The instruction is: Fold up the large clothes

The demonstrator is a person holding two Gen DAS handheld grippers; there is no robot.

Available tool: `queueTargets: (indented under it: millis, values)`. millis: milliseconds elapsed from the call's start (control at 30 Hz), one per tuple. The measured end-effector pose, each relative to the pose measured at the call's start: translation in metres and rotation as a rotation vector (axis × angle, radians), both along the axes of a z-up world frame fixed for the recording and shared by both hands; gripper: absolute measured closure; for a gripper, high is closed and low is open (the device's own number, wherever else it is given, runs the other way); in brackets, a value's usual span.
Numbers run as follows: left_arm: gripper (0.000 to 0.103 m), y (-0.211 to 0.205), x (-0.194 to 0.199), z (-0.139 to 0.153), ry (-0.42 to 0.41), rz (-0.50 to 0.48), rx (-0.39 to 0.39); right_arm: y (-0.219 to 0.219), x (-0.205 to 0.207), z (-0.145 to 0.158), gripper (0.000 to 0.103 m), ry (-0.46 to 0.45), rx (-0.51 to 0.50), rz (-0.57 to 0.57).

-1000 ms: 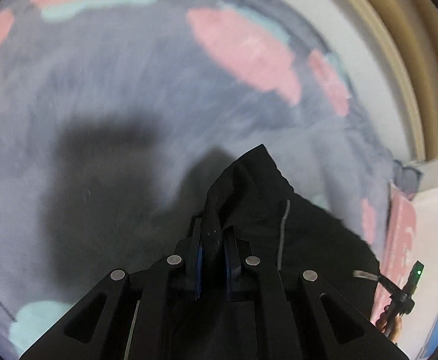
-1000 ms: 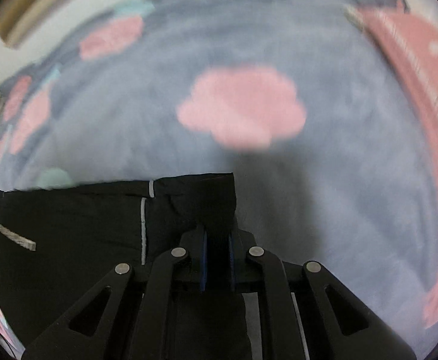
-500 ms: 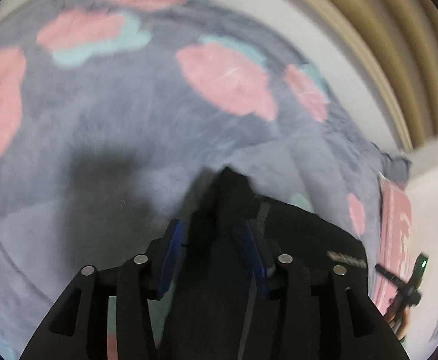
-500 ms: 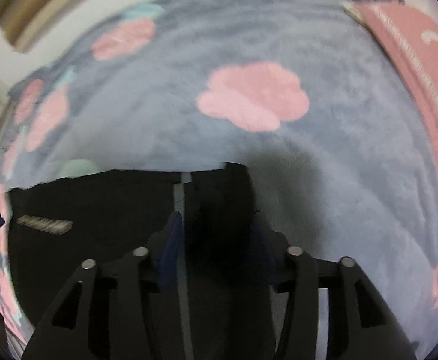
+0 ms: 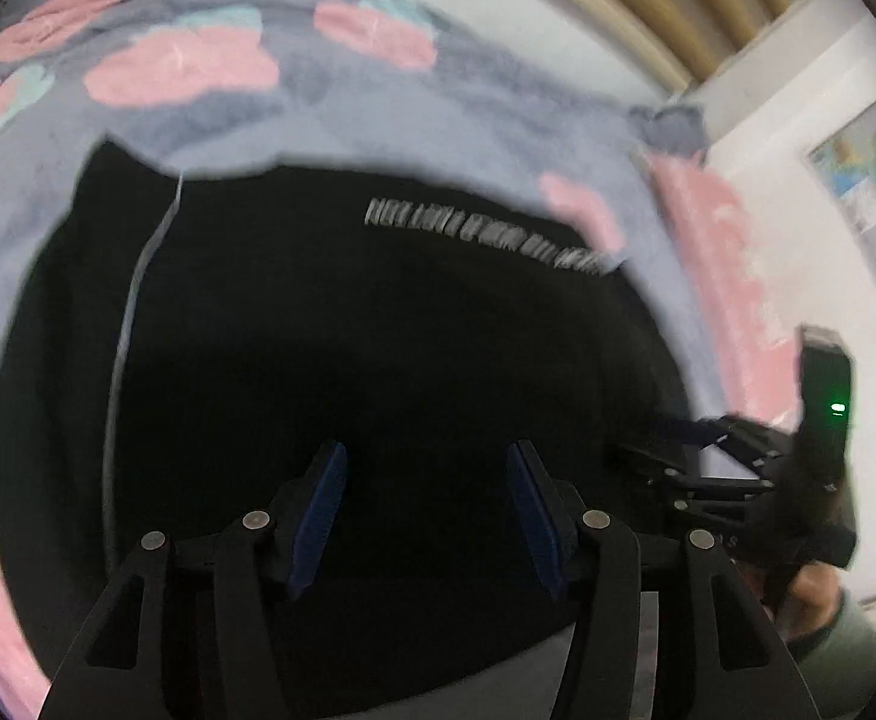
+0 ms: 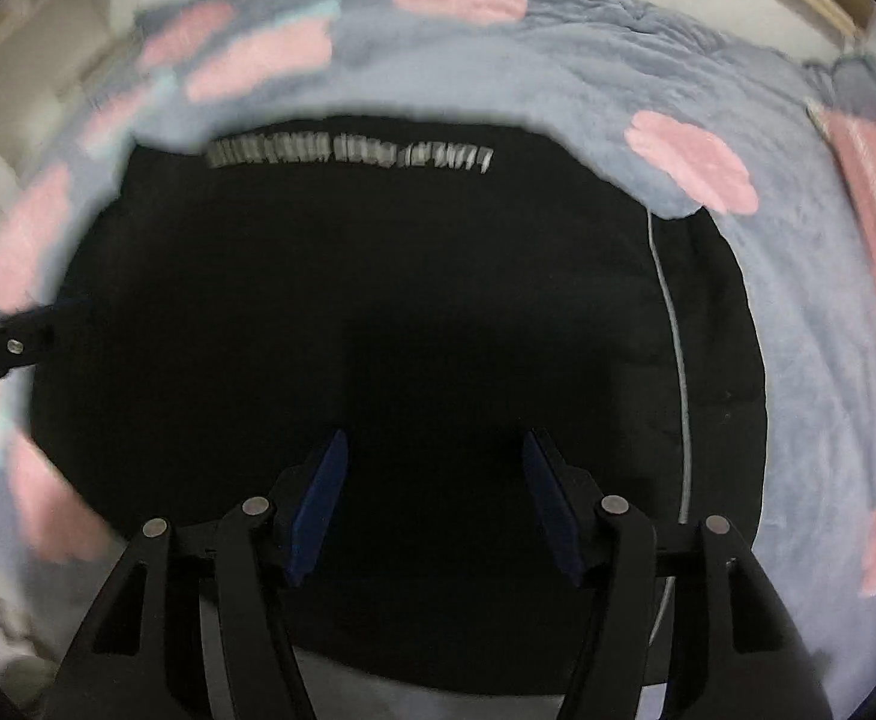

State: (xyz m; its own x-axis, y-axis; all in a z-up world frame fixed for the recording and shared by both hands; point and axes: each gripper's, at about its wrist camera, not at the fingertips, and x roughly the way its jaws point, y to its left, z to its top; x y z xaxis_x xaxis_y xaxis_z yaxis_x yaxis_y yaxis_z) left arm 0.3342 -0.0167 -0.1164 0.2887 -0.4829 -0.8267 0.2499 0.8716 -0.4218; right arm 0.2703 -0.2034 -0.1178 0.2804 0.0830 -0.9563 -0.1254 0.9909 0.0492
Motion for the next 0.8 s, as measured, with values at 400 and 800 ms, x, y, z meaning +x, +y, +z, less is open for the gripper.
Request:
queueTargets:
  millis: [400,800]
  values:
    - [0.047,-0.008,0.016,-0.014,0.03,0.025,0.033,-0.015,0.003,0.007,0.042,0.038,0.158,-0.068]
    - [0.047,-0.008,0.088,-0.046,0.051,0.104,0.089,-0.01,0.079,-0.032,0.04,-0.005,0.087,-0.112]
